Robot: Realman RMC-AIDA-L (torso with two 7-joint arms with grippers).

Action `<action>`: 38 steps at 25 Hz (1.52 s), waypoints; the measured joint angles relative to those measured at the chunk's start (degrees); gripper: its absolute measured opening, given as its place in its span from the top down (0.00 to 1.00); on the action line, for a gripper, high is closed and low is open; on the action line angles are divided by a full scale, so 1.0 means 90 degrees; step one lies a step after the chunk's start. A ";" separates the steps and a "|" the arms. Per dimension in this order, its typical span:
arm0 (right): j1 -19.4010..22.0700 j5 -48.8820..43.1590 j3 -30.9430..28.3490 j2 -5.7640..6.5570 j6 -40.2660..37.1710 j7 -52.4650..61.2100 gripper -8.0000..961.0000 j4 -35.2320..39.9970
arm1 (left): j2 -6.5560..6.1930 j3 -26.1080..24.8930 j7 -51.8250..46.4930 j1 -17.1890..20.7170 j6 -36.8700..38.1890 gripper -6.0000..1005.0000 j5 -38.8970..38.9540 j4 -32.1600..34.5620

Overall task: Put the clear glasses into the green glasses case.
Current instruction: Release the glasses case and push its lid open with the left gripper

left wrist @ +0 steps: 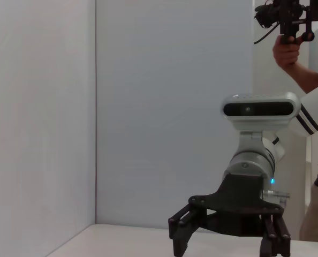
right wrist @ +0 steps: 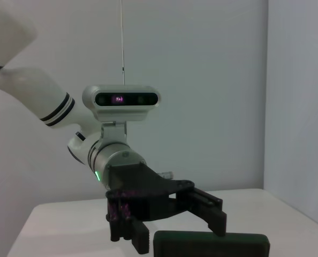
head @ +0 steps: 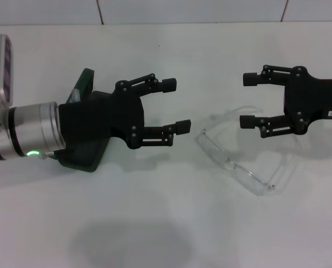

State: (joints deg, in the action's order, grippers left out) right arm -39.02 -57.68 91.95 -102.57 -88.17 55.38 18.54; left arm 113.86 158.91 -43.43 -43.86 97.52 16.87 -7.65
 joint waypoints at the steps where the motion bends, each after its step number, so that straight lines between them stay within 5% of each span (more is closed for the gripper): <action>1: 0.0008 0.0000 0.0002 -0.0002 -0.0018 -0.0001 0.10 0.0000 | 0.0001 0.0000 0.0002 0.0002 0.0000 0.13 -0.0002 0.0000; 14: 0.0084 -0.0128 -0.0014 -0.0076 -0.0076 -0.0070 0.10 0.0000 | 0.0105 -0.0031 -0.0048 0.0100 -0.0043 0.13 0.0070 -0.0147; 23: 0.0123 -0.0143 -0.0011 -0.0087 -0.0070 -0.0088 0.10 -0.0001 | 0.0470 0.0233 -0.2522 -0.0082 -0.0162 0.13 0.1353 -0.2556; 29: 0.0099 -0.0224 -0.0011 -0.0090 -0.0053 -0.0082 0.10 0.0007 | 0.0603 0.0453 -0.3843 -0.0404 -0.0145 0.13 0.0940 -0.3976; 38: 0.0100 -0.0395 -0.0021 -0.0110 -0.0029 -0.0080 0.10 0.0174 | 0.0616 0.0463 -0.4379 -0.0491 -0.0446 0.13 0.0168 -0.4259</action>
State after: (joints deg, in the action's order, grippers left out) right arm -38.11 -61.24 91.75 -103.56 -88.44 54.66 20.11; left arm 119.40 163.07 -82.84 -48.28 93.50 18.38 -45.98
